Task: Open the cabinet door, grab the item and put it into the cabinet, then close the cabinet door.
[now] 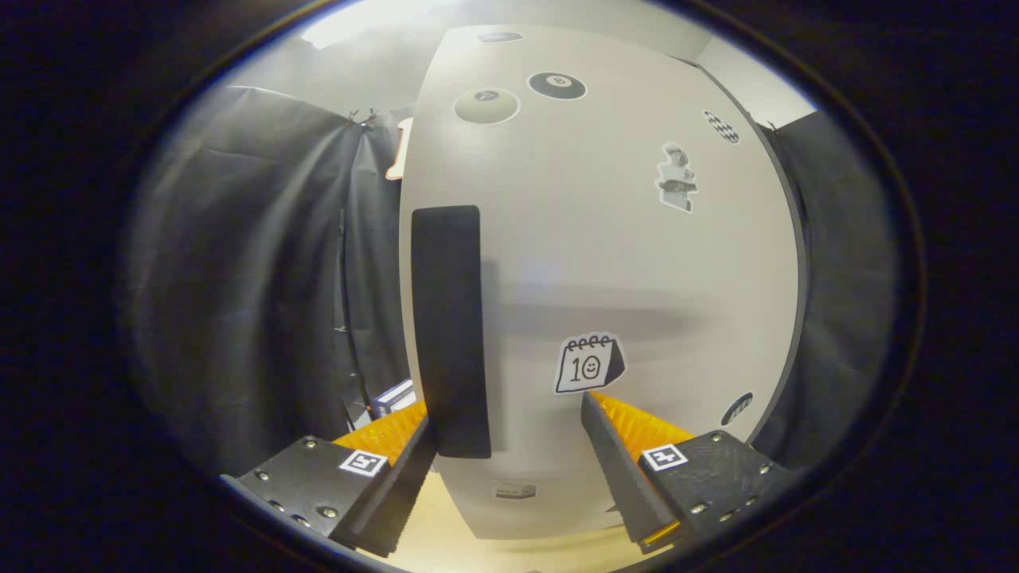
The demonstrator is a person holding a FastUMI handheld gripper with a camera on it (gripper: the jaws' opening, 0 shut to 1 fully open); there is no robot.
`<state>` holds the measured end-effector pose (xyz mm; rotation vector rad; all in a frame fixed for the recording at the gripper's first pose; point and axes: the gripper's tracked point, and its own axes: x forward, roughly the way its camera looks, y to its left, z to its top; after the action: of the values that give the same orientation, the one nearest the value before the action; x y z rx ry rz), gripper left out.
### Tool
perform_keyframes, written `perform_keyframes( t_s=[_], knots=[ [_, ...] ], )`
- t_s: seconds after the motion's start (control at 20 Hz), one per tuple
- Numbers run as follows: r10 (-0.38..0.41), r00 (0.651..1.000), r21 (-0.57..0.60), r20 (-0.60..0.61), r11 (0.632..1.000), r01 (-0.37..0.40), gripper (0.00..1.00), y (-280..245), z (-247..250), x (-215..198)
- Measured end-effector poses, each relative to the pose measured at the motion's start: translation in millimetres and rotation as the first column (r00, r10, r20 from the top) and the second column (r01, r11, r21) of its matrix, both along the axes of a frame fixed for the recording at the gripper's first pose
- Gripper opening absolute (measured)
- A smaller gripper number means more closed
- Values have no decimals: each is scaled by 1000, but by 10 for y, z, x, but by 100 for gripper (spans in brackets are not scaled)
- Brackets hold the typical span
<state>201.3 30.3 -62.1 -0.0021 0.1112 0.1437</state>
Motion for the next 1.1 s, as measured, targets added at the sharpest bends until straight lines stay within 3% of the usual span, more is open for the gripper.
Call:
perform_keyframes(
  t_s=[0.25,0.55,0.8,0.9,1.1],
  knots=[
    [-122,991,0,52,992,122,100,10,27,38],
    [-179,980,-9,87,984,180,100,14,34,66],
    [-177,979,-17,97,984,179,100,17,31,57],
    [-146,987,4,67,989,146,100,59,16,25],
    [-92,992,-9,92,996,93,100,63,111,-382]
  ],
)
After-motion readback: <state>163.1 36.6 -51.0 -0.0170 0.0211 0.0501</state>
